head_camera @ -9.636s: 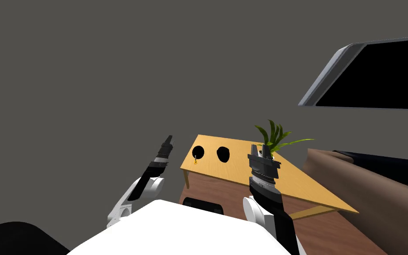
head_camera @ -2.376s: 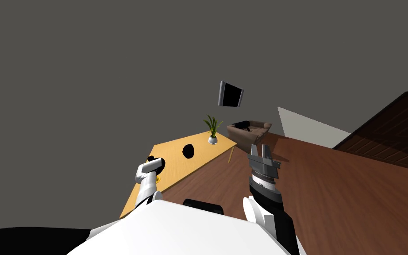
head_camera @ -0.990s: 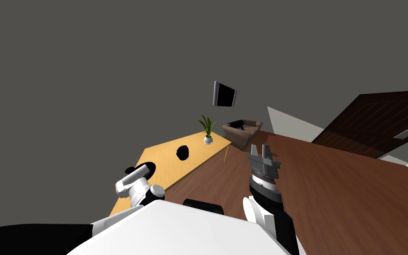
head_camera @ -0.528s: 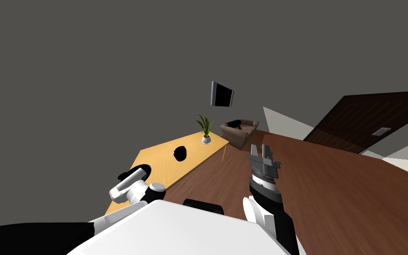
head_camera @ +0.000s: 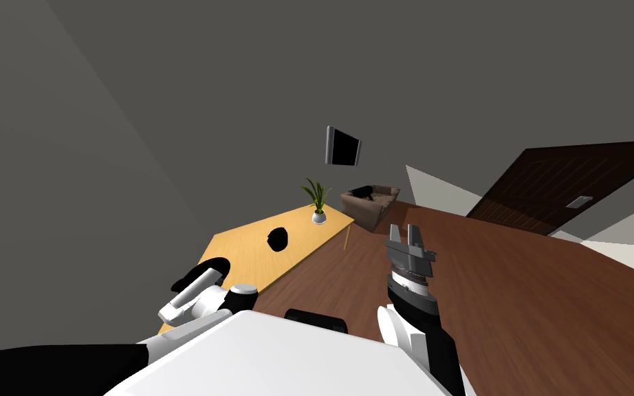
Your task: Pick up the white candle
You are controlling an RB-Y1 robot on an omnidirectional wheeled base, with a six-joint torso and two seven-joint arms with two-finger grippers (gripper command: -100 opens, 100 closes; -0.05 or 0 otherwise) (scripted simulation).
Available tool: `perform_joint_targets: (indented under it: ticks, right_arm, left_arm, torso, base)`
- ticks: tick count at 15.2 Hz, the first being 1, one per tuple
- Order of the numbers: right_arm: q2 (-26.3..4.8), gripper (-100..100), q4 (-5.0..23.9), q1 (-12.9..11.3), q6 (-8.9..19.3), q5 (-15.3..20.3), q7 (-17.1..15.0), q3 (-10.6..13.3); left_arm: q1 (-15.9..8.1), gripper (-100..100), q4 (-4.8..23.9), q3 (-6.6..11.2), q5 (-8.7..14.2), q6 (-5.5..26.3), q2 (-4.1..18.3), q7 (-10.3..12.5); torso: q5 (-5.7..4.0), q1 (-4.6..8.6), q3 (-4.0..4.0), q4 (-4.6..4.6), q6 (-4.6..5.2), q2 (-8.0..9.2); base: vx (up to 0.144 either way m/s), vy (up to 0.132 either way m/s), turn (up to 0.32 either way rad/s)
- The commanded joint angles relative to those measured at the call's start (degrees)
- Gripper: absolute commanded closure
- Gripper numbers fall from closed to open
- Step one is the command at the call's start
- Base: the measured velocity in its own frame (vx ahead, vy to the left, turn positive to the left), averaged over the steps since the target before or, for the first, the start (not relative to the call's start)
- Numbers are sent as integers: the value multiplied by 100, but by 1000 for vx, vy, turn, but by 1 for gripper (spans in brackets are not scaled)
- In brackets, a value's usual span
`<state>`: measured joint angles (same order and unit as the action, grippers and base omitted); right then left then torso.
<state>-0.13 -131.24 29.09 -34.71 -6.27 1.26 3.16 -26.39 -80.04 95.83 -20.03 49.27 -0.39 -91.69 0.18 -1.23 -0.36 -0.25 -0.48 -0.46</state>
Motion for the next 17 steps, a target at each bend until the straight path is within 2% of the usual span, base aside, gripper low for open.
perform_joint_targets:
  ticks: [1, 4, 5, 8, 9, 10, 13, 15, 16, 17]
  right_arm:
    - [0, 0, 0, 0, 0, 0, 0, 0]
    - [0, 0, 0, 0, 0, 0, 0, 0]
    - [0, 0, 0, 0, 0, 0, 0, 0]
    - [0, 0, 0, 0, 0, 0, 0, -1]
    - [0, 0, 0, 0, 0, 0, 0, 0]
    - [0, 0, 0, 0, 0, 0, 0, 0]
    - [0, 0, 0, 0, 0, 0, 0, -1]
    - [0, 0, 0, 0, 0, 0, 0, 0]
    - [0, 0, 0, 0, 0, 0, 0, 0]
    - [0, 0, 0, 1, 0, 0, 0, -1]
  left_arm:
    - [0, 100, 0, 0, 0, 0, 0, 0]
    - [0, 100, 0, 0, 0, 0, 0, 0]
    - [196, 100, 49, -286, -41, 166, 71, 286]
    - [196, 100, 49, -642, -41, 166, 71, 602]
    - [196, 100, 49, -722, -41, 166, 71, 611]
    - [395, 100, 17, -879, -69, 356, 86, 804]
    - [395, 100, 17, -1260, -69, 356, 86, 1138]
    - [395, 100, 17, -1510, -69, 356, 86, 1213]
    - [595, 100, -15, -1643, -97, 547, 101, 1436]
    - [595, 100, -15, -1773, -97, 547, 101, 1529]
  torso:
    - [0, 0, 0, 0, 0, 0]
    - [0, 0, 0, 0, 0, 0]
    - [0, 0, 0, 0, 0, 0]
    - [4, -19, 5, 2, -1, 9]
    - [3, -16, 5, 2, 1, 8]
    - [2, -11, 4, 2, 1, 6]
    - [4, -20, 6, 2, -1, 10]
    - [2, -8, 4, 2, 2, 6]
    - [1, -3, 2, 1, 2, 3]
    - [1, -10, 2, 0, -5, 5]
  base:
    - [0, 0, 0]
    - [0, 0, 0]
    - [-21, 39, 129]
    - [-26, 44, 87]
    - [-10, 17, -20]
    - [-19, 41, 132]
    - [-23, 41, 87]
    - [-5, 6, -22]
    - [-12, 34, 146]
    - [-29, 54, 200]
